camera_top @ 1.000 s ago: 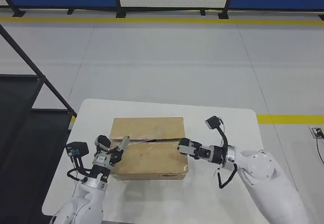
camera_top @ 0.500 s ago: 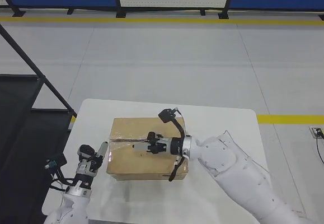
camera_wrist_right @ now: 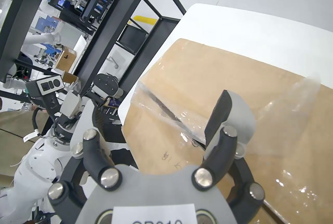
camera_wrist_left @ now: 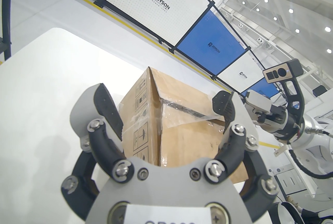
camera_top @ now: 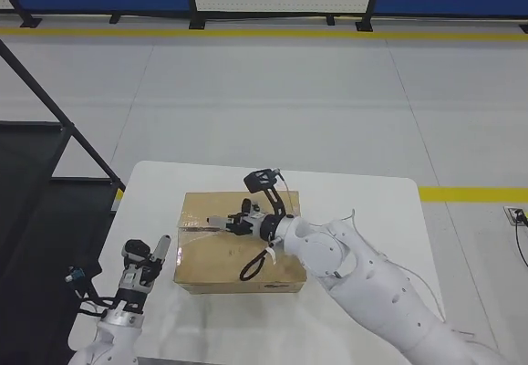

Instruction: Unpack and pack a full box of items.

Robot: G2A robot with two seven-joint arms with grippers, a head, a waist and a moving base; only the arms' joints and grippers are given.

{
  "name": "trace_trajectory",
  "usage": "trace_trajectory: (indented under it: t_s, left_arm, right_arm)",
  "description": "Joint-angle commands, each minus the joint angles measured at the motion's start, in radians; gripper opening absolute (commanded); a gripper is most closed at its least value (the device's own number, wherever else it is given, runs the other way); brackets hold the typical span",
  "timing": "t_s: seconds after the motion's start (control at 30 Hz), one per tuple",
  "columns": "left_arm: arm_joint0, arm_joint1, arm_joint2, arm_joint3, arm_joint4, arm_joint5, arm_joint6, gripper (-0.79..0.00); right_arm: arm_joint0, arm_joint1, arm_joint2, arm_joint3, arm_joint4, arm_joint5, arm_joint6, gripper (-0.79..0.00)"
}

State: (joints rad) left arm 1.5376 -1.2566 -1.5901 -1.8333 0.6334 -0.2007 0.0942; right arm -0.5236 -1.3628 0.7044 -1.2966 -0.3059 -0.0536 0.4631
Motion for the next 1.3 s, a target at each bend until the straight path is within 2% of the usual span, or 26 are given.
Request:
trace_trajectory:
  t_s: [0.0, 0.07, 0.17, 0.43, 0.63, 0.77, 0.9, 0.97, 1.27]
  left_arm:
    - [-0.003, 0.0, 0.001, 0.0, 0.004, -0.002, -0.004, 0.0]
    - [-0.006, 0.0, 0.003, 0.001, 0.005, -0.004, -0.008, 0.0]
    - [-0.015, -0.001, 0.006, 0.005, 0.007, -0.004, -0.014, 0.0]
    - [-0.032, -0.003, 0.026, 0.009, 0.021, 0.001, -0.021, 0.0]
    - [-0.025, -0.005, 0.029, 0.014, 0.021, 0.0, -0.009, 0.0]
    - [-0.015, -0.006, 0.028, 0.015, 0.02, -0.004, 0.002, 0.0]
    - [-0.007, -0.007, 0.026, 0.013, 0.018, -0.003, 0.008, 0.0]
    - [-0.006, -0.008, 0.026, 0.013, 0.017, -0.003, 0.009, 0.0]
    - [-0.022, -0.01, 0.043, 0.006, 0.044, 0.013, -0.007, 0.0]
  right_arm:
    - [-0.012, 0.003, 0.016, -0.012, -0.008, 0.018, 0.001, 0.0]
    - [-0.027, 0.008, 0.035, -0.034, -0.014, 0.024, 0.018, 0.0]
    - [-0.061, 0.02, 0.078, -0.073, 0.017, -0.019, 0.059, 0.0]
    - [-0.165, 0.041, 0.166, -0.188, -0.025, -0.067, -0.021, 0.0]
    - [-0.13, 0.027, 0.144, -0.151, -0.029, -0.076, 0.008, 0.0]
    - [-0.089, 0.006, 0.12, -0.098, -0.036, -0.015, -0.027, 0.0]
    - [-0.061, -0.002, 0.138, -0.06, 0.019, 0.059, 0.033, 0.0]
    - [-0.05, -0.003, 0.155, -0.055, 0.064, 0.106, 0.109, 0.0]
    - [-0.079, 0.031, 0.286, -0.057, 0.181, 0.151, 0.374, 0.0]
